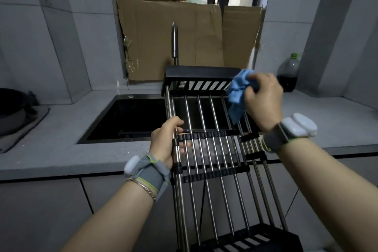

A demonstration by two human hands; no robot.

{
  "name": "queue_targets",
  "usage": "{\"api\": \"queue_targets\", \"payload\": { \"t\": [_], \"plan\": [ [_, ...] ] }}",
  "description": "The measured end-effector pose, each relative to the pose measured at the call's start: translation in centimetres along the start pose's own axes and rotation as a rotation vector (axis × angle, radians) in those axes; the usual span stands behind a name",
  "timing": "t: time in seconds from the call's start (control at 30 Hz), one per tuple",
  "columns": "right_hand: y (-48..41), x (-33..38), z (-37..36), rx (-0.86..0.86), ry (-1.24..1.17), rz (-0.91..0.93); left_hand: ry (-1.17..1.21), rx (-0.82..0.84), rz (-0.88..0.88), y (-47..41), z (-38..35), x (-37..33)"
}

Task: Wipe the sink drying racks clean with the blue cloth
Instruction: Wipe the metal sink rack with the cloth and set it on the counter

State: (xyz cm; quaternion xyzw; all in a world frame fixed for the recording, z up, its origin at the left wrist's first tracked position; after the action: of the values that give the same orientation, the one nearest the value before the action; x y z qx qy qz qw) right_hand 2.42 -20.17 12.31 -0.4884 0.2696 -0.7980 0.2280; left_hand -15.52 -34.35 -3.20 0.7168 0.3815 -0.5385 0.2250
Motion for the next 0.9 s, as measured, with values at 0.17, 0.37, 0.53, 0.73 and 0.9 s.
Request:
{"api": "queue_targets", "payload": {
  "t": [0.17, 0.37, 0.53, 0.73, 0.9],
  "plan": [
    [0.5, -1.8, -4.7, 0.328, 0.151, -0.07, 0.019, -0.034, -0.039, 0.4, 0.3, -0.6],
    [4.3, -5.3, -7.2, 0.473, 0.27, -0.156, -0.008, -0.162, -0.159, -0.3, 2.2, -2.7],
    [2.7, -11.5, -5.9, 0.345, -0.693, -0.81, 0.015, -0.142, -0.188, -0.7, 2.1, -3.6],
    [7.7, -10.6, -8.5, 0.907, -0.879, -0.982, 0.085, -0.155, -0.161, -2.1, 2.6, -3.4],
    [9.9, -10.1, -9.2, 1.114, -0.652, -0.855, 0.176, -0.178, -0.119, -2.8, 3.7, -2.2]
  ]
}}
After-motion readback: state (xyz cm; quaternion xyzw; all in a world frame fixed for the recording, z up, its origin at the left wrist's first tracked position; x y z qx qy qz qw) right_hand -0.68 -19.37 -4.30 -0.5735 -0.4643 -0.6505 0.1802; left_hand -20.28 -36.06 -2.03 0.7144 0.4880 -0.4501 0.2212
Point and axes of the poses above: each hand's wrist, its own y-axis away from the middle knuckle, its own z-axis out of the back of the hand, x = y × z, the point moved 10 cm from there along -y, towards the middle knuckle, and after that the axes turned 14 degrees about -z, right-handed, at the moved point
